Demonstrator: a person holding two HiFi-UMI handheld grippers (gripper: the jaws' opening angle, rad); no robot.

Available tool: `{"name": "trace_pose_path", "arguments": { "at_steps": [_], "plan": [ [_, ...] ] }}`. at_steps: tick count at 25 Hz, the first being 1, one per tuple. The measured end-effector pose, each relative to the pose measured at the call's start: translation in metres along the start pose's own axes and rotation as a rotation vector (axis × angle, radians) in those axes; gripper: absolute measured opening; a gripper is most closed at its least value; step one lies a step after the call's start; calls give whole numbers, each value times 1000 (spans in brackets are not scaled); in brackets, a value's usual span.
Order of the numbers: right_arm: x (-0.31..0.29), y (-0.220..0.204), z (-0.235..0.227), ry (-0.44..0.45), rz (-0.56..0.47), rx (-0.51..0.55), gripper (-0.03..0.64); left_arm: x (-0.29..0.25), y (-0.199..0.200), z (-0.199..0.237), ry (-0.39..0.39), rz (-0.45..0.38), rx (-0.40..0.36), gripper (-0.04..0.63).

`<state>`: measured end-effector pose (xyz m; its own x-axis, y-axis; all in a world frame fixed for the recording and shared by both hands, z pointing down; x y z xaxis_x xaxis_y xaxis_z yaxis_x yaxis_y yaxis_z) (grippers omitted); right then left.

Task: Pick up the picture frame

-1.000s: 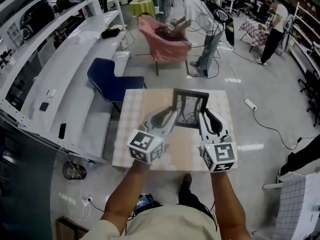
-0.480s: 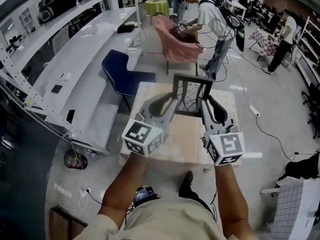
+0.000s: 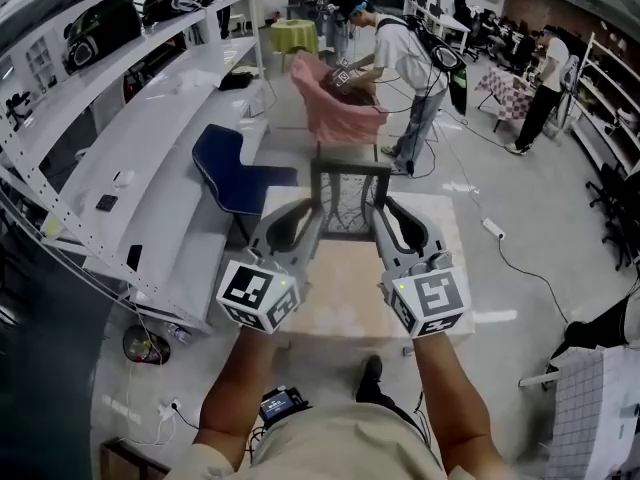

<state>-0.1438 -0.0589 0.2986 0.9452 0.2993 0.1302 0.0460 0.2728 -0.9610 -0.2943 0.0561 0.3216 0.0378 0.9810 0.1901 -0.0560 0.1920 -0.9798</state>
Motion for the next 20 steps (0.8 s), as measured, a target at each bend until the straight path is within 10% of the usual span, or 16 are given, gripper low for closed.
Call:
{"name": "trace_pose_path", "arguments": {
  "at_steps": [20],
  "plan": [
    [7, 15, 5, 6, -24, 12, 75, 10, 12, -5, -1, -36, 2, 72]
  ]
}}
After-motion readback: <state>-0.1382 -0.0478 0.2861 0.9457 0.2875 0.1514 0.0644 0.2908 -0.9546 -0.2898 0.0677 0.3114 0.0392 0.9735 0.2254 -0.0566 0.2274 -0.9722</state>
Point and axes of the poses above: the fingertips, and each gripper's own axes: x backward along the fingers, z to its left, y out of its top, the point moved 8 cm from there along x, backward along the fingers, and after that the axes turned 2 degrees about x, right-handed, at the moved point
